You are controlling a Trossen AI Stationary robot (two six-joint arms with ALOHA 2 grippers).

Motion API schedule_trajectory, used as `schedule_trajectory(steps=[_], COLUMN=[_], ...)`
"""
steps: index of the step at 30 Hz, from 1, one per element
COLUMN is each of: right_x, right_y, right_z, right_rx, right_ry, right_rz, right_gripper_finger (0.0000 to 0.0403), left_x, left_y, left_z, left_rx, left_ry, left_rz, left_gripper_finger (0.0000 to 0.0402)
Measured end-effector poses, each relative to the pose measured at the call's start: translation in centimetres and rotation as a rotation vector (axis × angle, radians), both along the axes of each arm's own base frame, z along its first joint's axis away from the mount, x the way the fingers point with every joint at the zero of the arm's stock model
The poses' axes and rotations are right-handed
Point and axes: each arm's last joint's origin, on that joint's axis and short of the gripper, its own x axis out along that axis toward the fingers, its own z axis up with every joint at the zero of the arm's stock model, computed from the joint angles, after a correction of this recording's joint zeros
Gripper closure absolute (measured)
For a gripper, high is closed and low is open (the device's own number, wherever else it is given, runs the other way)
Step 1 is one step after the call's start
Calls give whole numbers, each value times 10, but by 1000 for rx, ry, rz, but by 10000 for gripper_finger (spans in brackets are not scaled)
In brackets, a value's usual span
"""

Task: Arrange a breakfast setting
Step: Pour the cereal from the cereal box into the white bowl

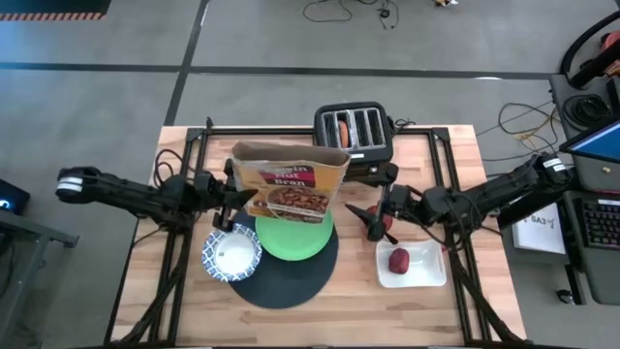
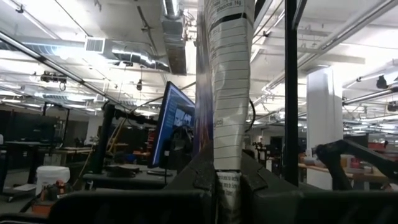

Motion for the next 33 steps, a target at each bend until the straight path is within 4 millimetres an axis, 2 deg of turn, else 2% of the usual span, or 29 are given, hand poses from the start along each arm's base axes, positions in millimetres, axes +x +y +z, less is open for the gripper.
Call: schedule_trajectory(steps=[5, 11, 15, 19, 25, 26, 33], right_x=[6, 26, 36, 38, 36, 36, 37], right_y=[-4, -1, 0, 0, -1, 0, 0], right_z=[7, 6, 9, 11, 14, 13, 13], right_rx=[27, 15, -9, -7, -11, -23, -28], right_ry=[-26, 2, 7, 7, 2, 7, 10], right_rz=[41, 88, 59, 48, 27, 28, 33], right_gripper_finger=[71, 75, 93, 165, 353, 372, 394], left_x=[10, 29, 37, 42, 44, 45, 45], left_y=[0, -1, -1, -1, -1, -1, -1], left_z=[-2, 2, 3, 1, -1, -2, -2], left_rx=[-3, 0, 4, 4, -4, -4, -6], left_ry=[-8, 13, 21, 37, 37, 39, 40], left_rz=[0, 0, 2, 1, -4, -3, -5], left_gripper_finger=[401, 401, 401, 401, 401, 401, 402])
